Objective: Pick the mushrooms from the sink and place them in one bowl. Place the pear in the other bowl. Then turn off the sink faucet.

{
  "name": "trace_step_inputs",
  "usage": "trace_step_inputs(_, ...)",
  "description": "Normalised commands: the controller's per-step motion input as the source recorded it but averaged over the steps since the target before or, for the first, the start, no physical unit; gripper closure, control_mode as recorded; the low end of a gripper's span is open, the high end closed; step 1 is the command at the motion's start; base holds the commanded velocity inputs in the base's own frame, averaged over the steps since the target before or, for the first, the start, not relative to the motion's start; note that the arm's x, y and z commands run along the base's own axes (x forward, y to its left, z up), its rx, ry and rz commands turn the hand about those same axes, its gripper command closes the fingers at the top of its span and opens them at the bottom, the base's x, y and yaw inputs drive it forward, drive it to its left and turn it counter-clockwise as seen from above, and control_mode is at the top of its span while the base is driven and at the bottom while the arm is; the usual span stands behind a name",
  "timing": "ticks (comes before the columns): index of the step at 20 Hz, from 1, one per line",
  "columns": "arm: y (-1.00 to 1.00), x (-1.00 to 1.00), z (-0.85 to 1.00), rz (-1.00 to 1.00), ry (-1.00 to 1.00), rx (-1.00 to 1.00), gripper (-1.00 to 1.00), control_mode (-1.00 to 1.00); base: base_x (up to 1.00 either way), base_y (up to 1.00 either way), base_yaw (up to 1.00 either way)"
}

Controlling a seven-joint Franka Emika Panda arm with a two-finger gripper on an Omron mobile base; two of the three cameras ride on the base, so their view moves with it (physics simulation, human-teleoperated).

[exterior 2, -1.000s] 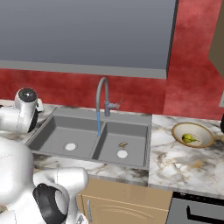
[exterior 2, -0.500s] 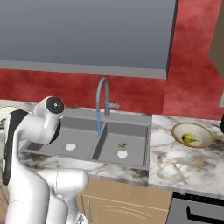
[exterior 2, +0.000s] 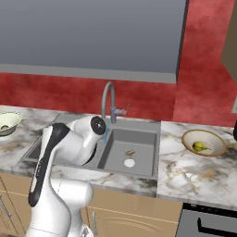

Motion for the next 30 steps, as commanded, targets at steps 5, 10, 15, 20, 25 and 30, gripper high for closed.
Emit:
trace_step_inputs(5,-0.92,0.00,-0.01,-0.01,0.23,0.06,-1.00,-1.00,0.00,0.00,0.00)
trace_step_inputs(10,-0.91,0.05,-0.13,-0.05,0.25,-0.03,-1.00,-1.00,0.00,0.00,0.00)
trace_step_inputs(15,-0.76,0.18,-0.08,-0.07,0.22,-0.13,-1.00,-1.00,0.00,0.00,0.00)
trace_step_inputs(20,-0.48,0.29,-0.10,-0.04,0.15,-0.19,-1.00,-1.00,0.00,0.00,0.00)
trace_step_inputs(25,-0.18,0.29,-0.26,0.00,0.03,-0.21,-1.00,-1.00,0.00,0.00,0.00)
trace_step_inputs(30,-0.01,0.37,-0.36,0.00,0.01,-0.15,-1.00,-1.00,0.00,0.00,0.00)
